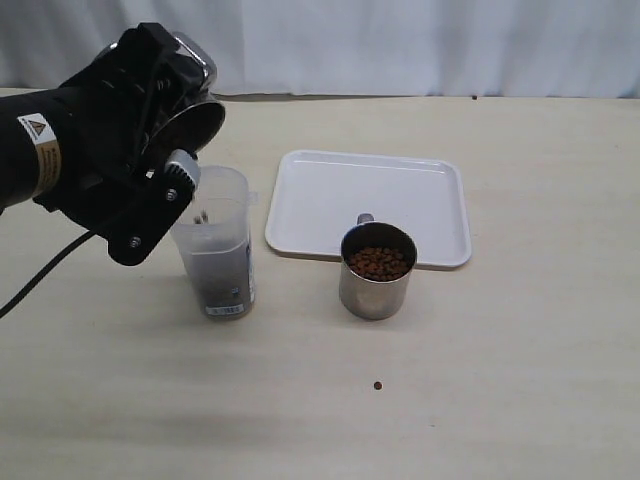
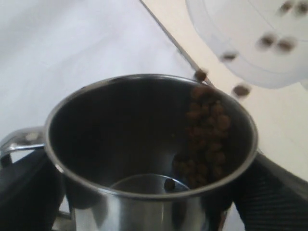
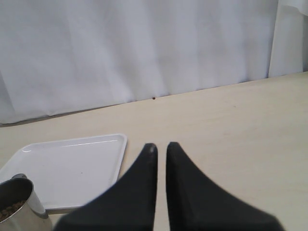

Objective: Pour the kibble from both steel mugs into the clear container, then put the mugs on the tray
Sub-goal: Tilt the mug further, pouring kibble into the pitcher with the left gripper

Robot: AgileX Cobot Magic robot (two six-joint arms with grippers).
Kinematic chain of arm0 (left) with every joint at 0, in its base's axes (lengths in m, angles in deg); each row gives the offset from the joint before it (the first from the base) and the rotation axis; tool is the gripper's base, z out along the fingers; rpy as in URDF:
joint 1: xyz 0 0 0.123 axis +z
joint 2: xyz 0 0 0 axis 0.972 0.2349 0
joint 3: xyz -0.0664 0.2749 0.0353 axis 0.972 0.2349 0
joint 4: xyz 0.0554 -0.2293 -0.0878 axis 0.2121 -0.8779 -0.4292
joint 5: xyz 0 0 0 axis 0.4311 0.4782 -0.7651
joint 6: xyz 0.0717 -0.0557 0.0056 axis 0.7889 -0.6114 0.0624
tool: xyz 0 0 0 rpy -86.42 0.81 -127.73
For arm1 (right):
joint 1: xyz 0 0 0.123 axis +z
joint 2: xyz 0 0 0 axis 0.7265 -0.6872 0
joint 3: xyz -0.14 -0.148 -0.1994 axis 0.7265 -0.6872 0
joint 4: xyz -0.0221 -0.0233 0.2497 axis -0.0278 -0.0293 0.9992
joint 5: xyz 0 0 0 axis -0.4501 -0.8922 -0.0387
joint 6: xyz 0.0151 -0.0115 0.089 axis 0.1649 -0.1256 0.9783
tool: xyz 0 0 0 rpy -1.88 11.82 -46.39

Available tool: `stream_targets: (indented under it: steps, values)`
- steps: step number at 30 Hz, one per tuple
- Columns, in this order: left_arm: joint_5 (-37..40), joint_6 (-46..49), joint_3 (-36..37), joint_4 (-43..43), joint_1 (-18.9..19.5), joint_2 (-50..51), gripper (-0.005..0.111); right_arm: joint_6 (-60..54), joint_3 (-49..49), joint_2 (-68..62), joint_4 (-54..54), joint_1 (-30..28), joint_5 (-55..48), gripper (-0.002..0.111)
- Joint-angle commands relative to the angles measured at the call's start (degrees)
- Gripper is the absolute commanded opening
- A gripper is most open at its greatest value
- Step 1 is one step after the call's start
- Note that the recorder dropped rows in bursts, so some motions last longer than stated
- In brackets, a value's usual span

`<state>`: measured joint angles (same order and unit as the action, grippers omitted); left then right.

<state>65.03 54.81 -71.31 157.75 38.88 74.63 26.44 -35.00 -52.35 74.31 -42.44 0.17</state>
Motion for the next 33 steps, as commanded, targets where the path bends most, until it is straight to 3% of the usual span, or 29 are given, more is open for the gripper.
stream_targets:
  steps: [1, 21, 33]
  values:
    - [-0.3, 2.8, -0.6, 0.1, -0.5, -0.1, 0.000, -0.1, -0.1, 0.2, 0.1, 0.2, 0.1, 0.005]
    - [-2.3, 7.4, -2.6, 0.1, -0.5, -0.1, 0.000, -0.1, -0.1, 0.2, 0.1, 0.2, 0.1, 0.005]
    - [-3.0, 14.8, -2.6, 0.1, -0.5, -0.1, 0.000, -0.1, -0.1, 0.2, 0.1, 0.2, 0.1, 0.005]
